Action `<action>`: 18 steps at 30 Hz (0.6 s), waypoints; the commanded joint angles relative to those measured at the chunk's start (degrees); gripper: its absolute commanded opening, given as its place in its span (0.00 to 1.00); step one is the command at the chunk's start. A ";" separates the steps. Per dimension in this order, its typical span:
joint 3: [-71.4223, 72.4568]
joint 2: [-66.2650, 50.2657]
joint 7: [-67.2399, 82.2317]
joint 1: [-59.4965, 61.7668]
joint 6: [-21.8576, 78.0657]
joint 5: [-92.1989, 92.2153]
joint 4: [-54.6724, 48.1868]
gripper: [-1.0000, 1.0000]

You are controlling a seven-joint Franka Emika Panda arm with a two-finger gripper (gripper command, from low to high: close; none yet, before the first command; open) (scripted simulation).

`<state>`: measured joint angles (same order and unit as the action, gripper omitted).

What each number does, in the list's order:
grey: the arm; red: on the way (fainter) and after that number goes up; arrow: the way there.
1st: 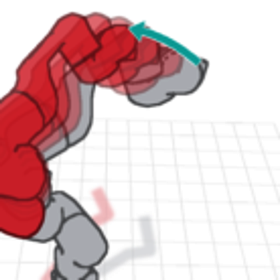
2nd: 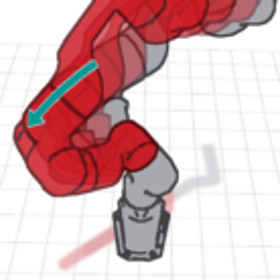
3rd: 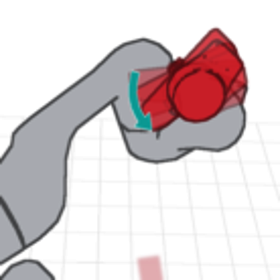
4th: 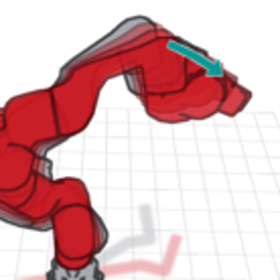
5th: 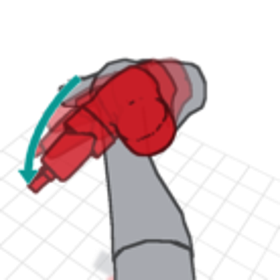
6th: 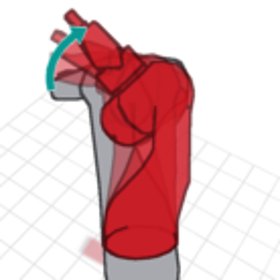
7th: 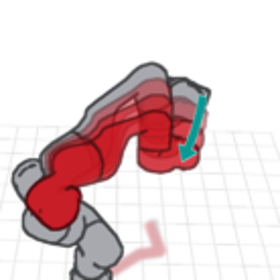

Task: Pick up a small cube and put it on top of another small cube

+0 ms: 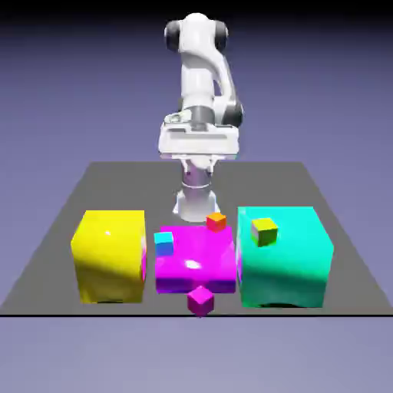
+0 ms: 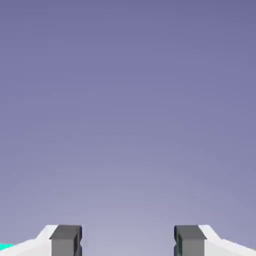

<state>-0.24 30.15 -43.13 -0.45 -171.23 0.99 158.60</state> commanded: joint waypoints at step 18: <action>-3.52 -37.38 -10.00 3.51 41.42 14.80 -35.84 0.50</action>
<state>-3.75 -7.22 -53.13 3.11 -129.82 15.79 122.76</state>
